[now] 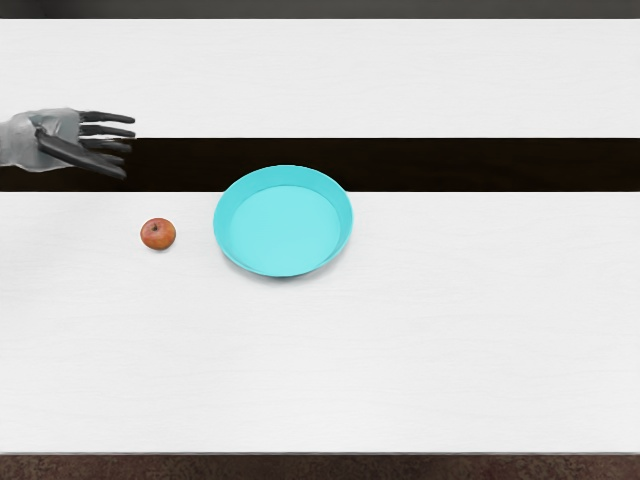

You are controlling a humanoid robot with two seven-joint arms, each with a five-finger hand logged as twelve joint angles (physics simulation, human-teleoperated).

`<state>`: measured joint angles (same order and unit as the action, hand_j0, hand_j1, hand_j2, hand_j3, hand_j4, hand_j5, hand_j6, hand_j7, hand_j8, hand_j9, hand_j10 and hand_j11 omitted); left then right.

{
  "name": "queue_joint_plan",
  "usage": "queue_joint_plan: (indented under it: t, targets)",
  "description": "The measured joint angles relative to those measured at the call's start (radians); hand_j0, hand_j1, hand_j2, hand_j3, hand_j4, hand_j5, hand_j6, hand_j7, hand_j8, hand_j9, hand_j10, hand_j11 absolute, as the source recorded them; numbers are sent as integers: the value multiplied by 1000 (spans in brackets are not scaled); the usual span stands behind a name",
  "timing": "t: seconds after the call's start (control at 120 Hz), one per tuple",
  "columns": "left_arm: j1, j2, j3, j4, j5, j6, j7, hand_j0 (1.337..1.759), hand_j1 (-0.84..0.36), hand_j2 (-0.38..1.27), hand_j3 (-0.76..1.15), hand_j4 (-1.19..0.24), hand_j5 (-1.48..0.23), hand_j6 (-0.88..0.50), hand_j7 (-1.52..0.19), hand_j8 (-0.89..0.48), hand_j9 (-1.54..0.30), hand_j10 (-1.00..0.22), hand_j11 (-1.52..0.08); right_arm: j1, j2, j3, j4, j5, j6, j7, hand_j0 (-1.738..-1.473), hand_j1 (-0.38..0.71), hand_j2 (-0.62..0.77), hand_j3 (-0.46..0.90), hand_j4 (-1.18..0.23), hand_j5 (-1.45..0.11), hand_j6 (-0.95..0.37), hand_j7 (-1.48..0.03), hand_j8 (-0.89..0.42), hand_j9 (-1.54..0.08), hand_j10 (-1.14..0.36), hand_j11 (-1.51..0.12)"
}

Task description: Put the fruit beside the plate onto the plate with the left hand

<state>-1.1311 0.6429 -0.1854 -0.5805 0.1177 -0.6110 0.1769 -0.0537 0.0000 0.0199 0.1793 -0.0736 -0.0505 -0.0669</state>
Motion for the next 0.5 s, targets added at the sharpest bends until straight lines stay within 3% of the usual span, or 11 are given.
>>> queue_joint_plan:
  t: [0.175,0.267,0.358,0.5]
  targets:
    - [-9,1,5,-31,23,0,8,1658,50,51,0,-251,-325,-251,-325,-250,-325,-250,-325,1,0,-1,0,-3,0,1,-1658,-318,-5,0,-26,-34,-26,-34,-26,-34,-26,-34]
    - [-49,-1,6,-43,82,0,57,1658,50,51,0,-251,-325,-251,-325,-250,-325,-250,-325,1,0,0,0,-3,0,1,-1658,-318,-5,0,-26,-34,-26,-34,-26,-34,-26,-34]
    - [-117,-29,6,-49,189,0,94,1658,50,51,0,-251,-325,-251,-325,-250,-325,-250,-325,1,0,0,0,-3,0,1,-1658,-318,-5,0,-26,-34,-26,-34,-26,-34,-26,-34]
    - [-244,-63,59,-52,341,0,114,1658,50,51,0,-251,-326,-251,-325,-251,-325,-251,-325,1,0,0,0,-3,0,1,-1658,-318,-5,0,-26,-34,-26,-34,-26,-34,-26,-34]
